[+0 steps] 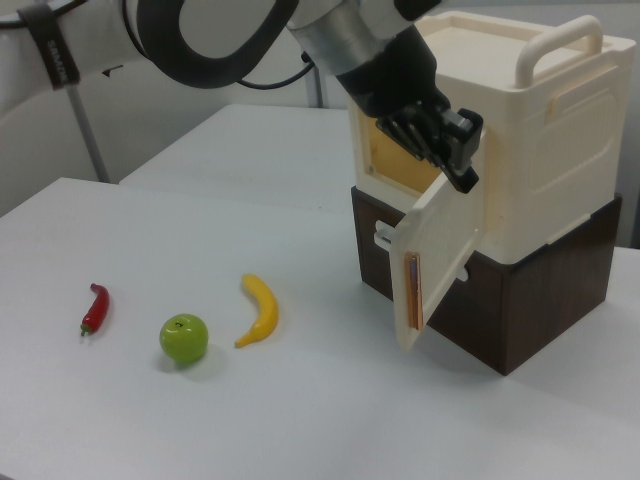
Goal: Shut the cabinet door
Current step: 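Lower the gripper against the outer face of the open door, then push the door with the gripper until it swings shut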
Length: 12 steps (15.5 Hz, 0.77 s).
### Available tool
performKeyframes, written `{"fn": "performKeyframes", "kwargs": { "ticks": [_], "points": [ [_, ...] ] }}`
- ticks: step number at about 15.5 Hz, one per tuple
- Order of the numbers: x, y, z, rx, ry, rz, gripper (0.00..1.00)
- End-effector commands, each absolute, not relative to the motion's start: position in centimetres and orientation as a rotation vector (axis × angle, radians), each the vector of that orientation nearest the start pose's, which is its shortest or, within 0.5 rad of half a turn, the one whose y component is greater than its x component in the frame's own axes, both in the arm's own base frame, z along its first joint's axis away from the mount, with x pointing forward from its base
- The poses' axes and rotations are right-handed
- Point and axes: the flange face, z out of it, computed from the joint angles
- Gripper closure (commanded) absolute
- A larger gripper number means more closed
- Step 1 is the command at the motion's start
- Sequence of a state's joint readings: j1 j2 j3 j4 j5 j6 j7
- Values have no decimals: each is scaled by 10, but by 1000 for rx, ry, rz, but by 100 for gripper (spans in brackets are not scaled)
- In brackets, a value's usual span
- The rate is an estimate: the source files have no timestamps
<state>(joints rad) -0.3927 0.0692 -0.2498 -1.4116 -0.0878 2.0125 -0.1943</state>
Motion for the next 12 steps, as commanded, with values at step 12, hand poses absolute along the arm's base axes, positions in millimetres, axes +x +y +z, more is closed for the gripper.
{"fn": "performKeyframes", "kwargs": {
  "ticks": [12],
  "points": [
    [516,-324,682,-3151,578,-685,100]
  ]
}}
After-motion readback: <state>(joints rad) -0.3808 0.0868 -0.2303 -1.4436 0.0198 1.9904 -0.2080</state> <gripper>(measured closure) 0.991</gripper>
